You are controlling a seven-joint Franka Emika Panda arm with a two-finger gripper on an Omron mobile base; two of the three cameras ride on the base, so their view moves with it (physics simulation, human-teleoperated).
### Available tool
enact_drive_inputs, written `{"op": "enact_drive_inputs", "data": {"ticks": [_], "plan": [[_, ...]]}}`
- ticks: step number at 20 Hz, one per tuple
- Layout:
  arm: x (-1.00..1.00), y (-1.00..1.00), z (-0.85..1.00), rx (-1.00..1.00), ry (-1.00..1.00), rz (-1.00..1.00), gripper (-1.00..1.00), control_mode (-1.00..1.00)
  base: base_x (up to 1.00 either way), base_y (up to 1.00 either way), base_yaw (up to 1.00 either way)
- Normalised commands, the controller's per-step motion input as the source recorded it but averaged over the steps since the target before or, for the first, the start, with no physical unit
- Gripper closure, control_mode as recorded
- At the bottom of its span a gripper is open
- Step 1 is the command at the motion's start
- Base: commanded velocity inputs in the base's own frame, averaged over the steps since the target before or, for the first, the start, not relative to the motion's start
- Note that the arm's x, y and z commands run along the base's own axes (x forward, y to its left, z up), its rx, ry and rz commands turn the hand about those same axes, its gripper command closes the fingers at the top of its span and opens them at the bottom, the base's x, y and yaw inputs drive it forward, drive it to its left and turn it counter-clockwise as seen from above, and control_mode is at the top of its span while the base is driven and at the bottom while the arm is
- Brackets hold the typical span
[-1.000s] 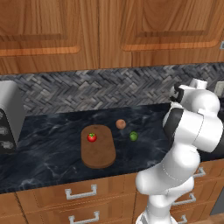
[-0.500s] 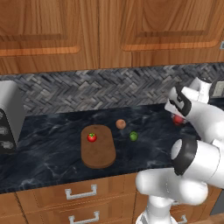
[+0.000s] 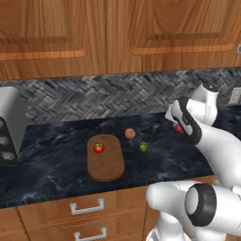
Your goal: Place the avocado, onion, tomato, and bell pepper on the cutting board.
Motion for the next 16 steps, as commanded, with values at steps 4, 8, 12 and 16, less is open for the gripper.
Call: {"op": "enact_drive_inputs", "data": {"ticks": [4, 8, 12, 16], "plan": [[-0.14, 0.61, 0.19, -0.01, -0.07, 0.08, 1.0, -1.0, 0.0, 0.0, 0.0], [-0.17, 0.61, 0.13, 0.0, -0.04, 0.08, 1.0, -1.0, 0.0, 0.0, 0.0], [-0.18, 0.61, 0.1, 0.0, -0.01, 0.08, 1.0, -1.0, 0.0, 0.0, 0.0], [-0.2, 0.56, 0.11, 0.0, 0.0, 0.07, 1.0, -1.0, 0.0, 0.0, 0.0]]}}
